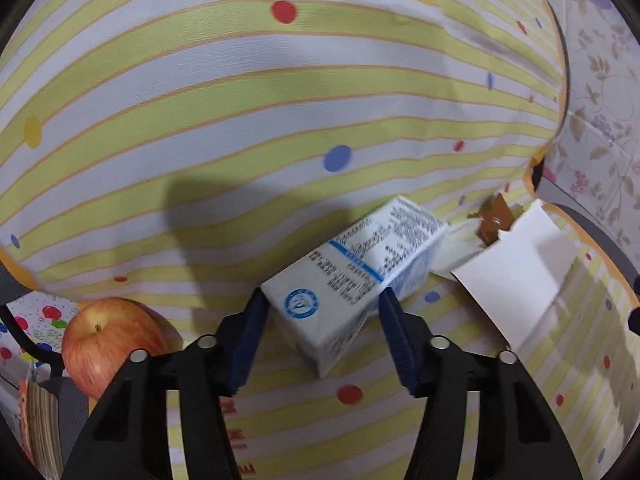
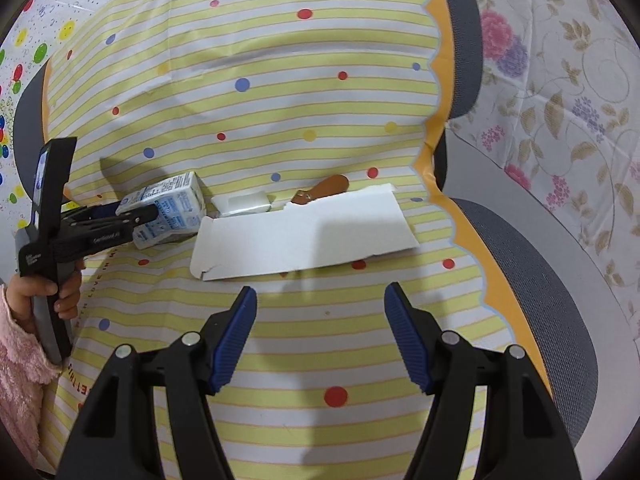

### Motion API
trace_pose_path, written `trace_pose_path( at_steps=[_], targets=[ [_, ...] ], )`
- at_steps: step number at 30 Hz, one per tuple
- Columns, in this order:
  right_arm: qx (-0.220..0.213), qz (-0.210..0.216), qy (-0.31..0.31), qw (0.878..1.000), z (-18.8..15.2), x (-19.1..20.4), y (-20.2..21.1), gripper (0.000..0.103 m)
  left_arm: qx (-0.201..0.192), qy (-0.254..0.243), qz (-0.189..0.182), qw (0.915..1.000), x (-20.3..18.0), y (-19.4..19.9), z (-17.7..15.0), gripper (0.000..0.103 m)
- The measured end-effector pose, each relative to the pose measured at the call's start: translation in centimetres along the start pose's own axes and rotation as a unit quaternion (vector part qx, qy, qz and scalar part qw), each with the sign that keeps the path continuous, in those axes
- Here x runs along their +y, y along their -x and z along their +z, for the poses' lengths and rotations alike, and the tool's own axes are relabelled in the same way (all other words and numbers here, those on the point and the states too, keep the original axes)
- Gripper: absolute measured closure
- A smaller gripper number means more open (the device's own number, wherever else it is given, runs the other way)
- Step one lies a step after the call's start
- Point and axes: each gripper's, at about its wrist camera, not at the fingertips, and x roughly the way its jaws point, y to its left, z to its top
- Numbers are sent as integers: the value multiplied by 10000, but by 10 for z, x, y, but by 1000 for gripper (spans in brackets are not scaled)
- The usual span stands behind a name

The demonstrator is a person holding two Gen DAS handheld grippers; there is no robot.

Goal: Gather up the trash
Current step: 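Grasp the white milk carton with the left tool and lift it, then hold the milk carton in the left tool while the right tool grasps the white paper sheet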

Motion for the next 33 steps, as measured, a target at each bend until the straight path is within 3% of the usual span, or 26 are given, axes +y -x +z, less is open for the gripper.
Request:
trace_pose_path(
  at_steps=[6, 8, 11, 15, 21, 25, 30, 33],
  targets=[
    [-40, -41, -63, 10000, -1, -9, 4, 38, -264, 80, 111, 9996, -19, 43, -18, 56],
    [8, -91, -77, 9999, 0, -13, -2, 44, -362, 131, 193, 9991, -23, 56, -22, 57],
    [153, -90, -182, 9997, 2, -19, -19, 53, -523, 275, 306, 9978, -27, 76, -25, 57],
    [504, 108, -317, 9982, 4, -19, -46, 53, -679, 383, 394, 9962, -24, 89, -24, 56],
    [854, -349, 747, 9929, 9, 20, -78, 45, -691, 572, 401, 9952, -9, 91, -23, 56],
    [809, -481, 1050, 9900, 20, 32, -93, 43, -659, 700, 398, 9946, -3, 85, -25, 56],
    [579, -537, 1314, 9882, 38, 45, -106, 42, -649, 818, 384, 9938, 3, 80, -27, 56],
    [500, -313, 1407, 9883, 47, 51, -109, 42, -660, 879, 386, 9932, 6, 80, -27, 56]
  ],
)
